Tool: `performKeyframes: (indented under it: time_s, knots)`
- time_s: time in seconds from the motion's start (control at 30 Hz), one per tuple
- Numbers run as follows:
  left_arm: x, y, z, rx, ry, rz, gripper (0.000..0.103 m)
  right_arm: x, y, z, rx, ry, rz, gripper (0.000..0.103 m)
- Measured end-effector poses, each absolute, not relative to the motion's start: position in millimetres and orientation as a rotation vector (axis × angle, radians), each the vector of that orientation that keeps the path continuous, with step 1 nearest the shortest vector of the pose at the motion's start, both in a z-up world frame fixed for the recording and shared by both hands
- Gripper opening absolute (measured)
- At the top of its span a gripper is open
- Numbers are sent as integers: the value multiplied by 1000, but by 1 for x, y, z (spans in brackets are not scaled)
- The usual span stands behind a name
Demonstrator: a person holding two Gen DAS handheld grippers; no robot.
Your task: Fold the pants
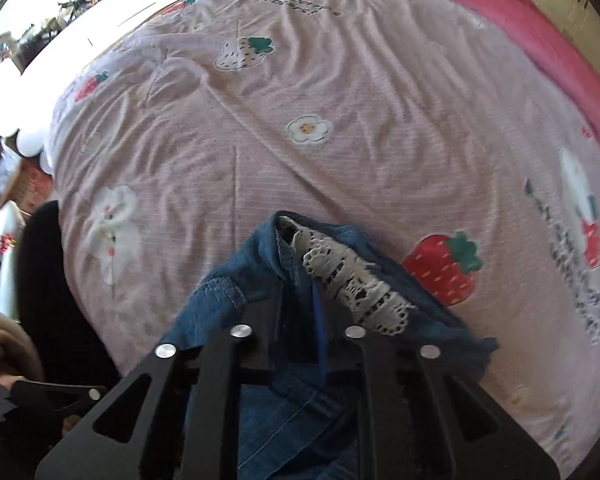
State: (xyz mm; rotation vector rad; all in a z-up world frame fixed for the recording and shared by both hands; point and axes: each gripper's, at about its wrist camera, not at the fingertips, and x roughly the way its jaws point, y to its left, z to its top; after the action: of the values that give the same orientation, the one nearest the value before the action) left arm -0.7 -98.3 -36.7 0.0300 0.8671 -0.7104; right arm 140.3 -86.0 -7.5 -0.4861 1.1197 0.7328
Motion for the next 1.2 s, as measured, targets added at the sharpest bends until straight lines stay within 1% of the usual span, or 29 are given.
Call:
performKeyframes:
  time_s: [0.07, 0.17, 0.33, 0.4, 0.43, 0.47, 0.57, 0.67, 0.77, 0.87, 0.97, 1.07, 1.1, 1.17, 1.2]
  knots:
    - [0, -101, -38, 34, 869, -702, 69, 141, -85, -5, -501, 1093, 715, 6]
    - [2, -102, -38, 38, 870, -690, 69, 144, -83, -9, -531, 1066, 713, 6]
    - [5, -101, -39, 27, 880, -680, 69, 149, -87, -18, -475, 1050, 733, 6]
    - [6, -101, -38, 19, 884, -684, 69, 147, -98, -6, -406, 1036, 747, 8]
    - [7, -102, -39, 21, 886, -683, 69, 144, -103, 1, -386, 1022, 749, 15]
    - [7, -102, -39, 21, 888, -683, 69, 141, -108, 9, -379, 999, 745, 18]
    - [8, -104, -40, 23, 887, -682, 69, 126, -126, 31, -354, 945, 749, 18]
    - [8, -104, -41, 23, 888, -682, 69, 112, -140, 36, -344, 944, 766, 18]
    - [7, -104, -41, 25, 887, -679, 69, 99, -147, 27, -378, 968, 763, 18]
    - [7, -106, -42, 31, 888, -678, 69, 100, -156, -4, -463, 1032, 656, 18]
    - [5, -106, -41, 30, 886, -678, 69, 98, -166, -13, -399, 1022, 666, 18]
    - [3, -100, -35, 10, 885, -674, 69, 92, -179, -3, -300, 996, 694, 19]
    - [3, -96, -31, -5, 880, -672, 70, 90, -183, 1, -272, 983, 707, 21]
    - [2, -87, -21, -31, 860, -661, 71, 85, -193, 14, -217, 950, 721, 33]
    - [2, -82, -17, -37, 845, -650, 73, 80, -199, 21, -193, 929, 719, 38]
